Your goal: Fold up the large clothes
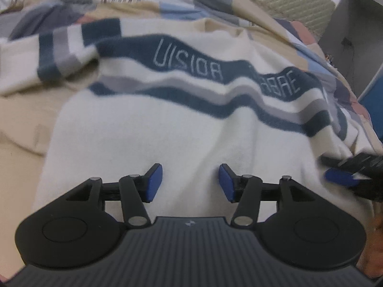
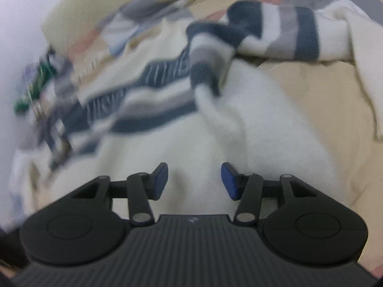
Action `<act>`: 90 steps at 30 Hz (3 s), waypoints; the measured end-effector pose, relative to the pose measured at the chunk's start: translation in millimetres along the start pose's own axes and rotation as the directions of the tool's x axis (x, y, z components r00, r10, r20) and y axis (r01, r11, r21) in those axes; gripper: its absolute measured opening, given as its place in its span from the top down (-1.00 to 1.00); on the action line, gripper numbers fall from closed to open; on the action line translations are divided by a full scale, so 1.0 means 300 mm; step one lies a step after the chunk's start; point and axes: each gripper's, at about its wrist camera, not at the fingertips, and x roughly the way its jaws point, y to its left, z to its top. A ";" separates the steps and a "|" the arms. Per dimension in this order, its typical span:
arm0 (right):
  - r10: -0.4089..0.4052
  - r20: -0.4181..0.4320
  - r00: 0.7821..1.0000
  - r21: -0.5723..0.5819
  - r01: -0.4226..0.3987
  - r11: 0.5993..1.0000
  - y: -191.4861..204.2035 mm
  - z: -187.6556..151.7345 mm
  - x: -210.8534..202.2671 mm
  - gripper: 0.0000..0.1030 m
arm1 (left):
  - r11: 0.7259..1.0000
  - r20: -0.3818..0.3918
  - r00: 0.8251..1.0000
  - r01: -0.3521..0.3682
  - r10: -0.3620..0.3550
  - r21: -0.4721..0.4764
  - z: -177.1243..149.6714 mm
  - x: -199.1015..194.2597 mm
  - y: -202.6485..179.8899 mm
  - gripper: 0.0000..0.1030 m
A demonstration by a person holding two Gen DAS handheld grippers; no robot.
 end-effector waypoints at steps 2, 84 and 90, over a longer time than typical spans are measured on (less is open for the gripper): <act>0.044 0.062 0.997 0.082 -0.049 0.995 -0.032 0.025 -0.060 -0.01 | 1.000 0.001 1.000 0.000 0.000 -0.007 -0.003 0.000 0.002 -0.17; 0.088 0.150 0.985 -0.621 0.025 0.783 0.757 0.590 -0.570 0.95 | 0.970 0.252 0.958 0.183 -0.138 -0.163 0.038 -0.342 0.162 -0.22; 0.075 0.031 0.997 -0.622 -0.040 0.782 0.854 0.384 -0.338 0.95 | 0.955 0.226 0.952 0.246 -0.206 -0.163 0.005 -0.318 0.187 -0.22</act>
